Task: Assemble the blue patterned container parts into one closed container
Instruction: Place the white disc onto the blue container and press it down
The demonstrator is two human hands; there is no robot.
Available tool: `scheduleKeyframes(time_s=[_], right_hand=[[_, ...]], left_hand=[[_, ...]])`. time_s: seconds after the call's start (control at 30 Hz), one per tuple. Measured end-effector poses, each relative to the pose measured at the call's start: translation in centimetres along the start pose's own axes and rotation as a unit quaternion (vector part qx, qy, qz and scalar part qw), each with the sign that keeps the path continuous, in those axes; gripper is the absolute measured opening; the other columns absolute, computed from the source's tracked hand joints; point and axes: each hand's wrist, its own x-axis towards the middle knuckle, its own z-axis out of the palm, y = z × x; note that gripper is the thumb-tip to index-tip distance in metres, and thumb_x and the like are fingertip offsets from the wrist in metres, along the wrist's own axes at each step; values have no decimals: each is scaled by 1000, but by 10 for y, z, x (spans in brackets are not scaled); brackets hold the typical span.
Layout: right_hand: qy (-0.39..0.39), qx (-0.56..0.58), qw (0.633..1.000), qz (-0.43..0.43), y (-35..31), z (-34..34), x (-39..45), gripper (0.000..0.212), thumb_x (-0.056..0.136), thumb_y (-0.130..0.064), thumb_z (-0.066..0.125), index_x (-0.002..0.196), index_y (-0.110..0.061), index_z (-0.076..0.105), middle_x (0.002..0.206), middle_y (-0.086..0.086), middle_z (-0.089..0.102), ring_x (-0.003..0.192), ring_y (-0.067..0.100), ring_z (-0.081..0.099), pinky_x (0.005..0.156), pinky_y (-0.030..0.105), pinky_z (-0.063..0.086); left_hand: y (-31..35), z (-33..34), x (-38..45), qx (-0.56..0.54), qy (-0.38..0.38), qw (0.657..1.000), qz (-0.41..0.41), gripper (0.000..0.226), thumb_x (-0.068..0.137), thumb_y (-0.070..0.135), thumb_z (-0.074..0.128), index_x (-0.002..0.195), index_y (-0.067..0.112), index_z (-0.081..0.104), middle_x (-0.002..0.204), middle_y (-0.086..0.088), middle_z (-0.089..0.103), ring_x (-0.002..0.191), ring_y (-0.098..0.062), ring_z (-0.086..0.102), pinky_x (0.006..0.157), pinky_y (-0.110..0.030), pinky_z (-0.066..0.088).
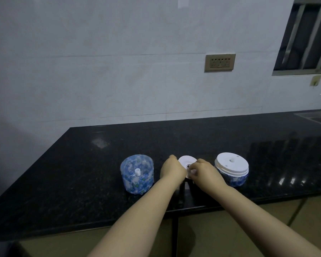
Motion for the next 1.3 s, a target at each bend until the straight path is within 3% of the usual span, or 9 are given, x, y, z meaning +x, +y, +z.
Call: scheduleKeyframes(time_s=[0.2, 0.37, 0.5, 0.6, 0.67, 0.8, 0.93, 1.07, 1.3], right_hand=[[46, 83, 995, 2, -4, -3, -5, 29, 84, -19, 58, 112, -12, 62, 110, 10, 59, 93, 23, 59, 79, 33, 48], [141, 163, 976, -10, -10, -15, -8, 41, 81, -19, 64, 120, -15, 54, 106, 1, 57, 80, 10, 53, 73, 26, 43], [177, 200, 964, -14, -20, -23, -9, 42, 81, -20, 66, 121, -17, 53, 102, -4, 52, 75, 5, 51, 69, 25, 42], [124, 279, 952, 1, -31, -30, -8, 31, 82, -22, 66, 112, -20, 60, 95, -3, 62, 81, 12, 59, 71, 28, 48], [77, 353, 932, 4, -40, -32, -7, 11, 82, -18, 65, 92, -22, 68, 78, -4, 69, 68, 8, 61, 58, 19, 48], [36, 431, 901, -4, -63, -31, -4, 14, 80, -11, 65, 74, -23, 70, 49, -11, 63, 44, 0, 52, 45, 16, 44], [20, 454, 891, -8, -85, -27, 0, 18, 80, -7, 63, 68, -18, 67, 44, -9, 61, 38, -1, 50, 42, 15, 43], [35, 463, 886, -4, -103, -23, 6, 18, 80, -2, 60, 66, -13, 64, 49, -2, 60, 36, -1, 50, 40, 14, 43], [38, 469, 883, 8, -124, -17, 10, 16, 77, 1, 56, 66, -9, 61, 54, 4, 60, 35, 0, 54, 38, 14, 44]], left_hand=[[5, -6, -6, -94, 26, 995, 24, 16, 84, 8, 49, 99, 10, 52, 107, -11, 61, 82, -22, 55, 65, -29, 39], [5, -29, -11, -26, 75, 992, 101, 33, 83, 4, 49, 115, 11, 51, 113, -11, 61, 84, -19, 49, 68, -30, 38], [-6, -63, -17, -40, 109, 981, 155, 24, 83, 8, 54, 105, 15, 57, 79, -1, 62, 76, -16, 56, 62, -24, 38], [-17, -90, -21, -66, 117, 976, 172, 17, 81, 8, 59, 94, 19, 59, 64, 6, 58, 63, -8, 54, 57, -18, 39], [-27, -106, -24, -82, 113, 974, 176, 16, 80, 8, 62, 88, 21, 58, 64, 4, 60, 62, -9, 55, 60, -20, 43], [-44, -130, -26, -111, 122, 972, 170, 19, 79, 7, 65, 83, 24, 58, 69, -2, 64, 65, -12, 57, 63, -21, 44], [-58, -142, -29, -121, 141, 971, 153, 17, 78, 9, 67, 86, 22, 60, 75, -1, 65, 69, -13, 57, 62, -20, 42], [-68, -144, -35, 48, 233, 949, 207, 26, 75, 18, 69, 101, 20, 63, 94, 4, 59, 89, -17, 49, 77, -27, 38], [-69, -130, -34, 94, 191, 956, 202, 29, 79, 27, 67, 107, 18, 66, 100, -2, 67, 93, -21, 56, 78, -33, 46]])
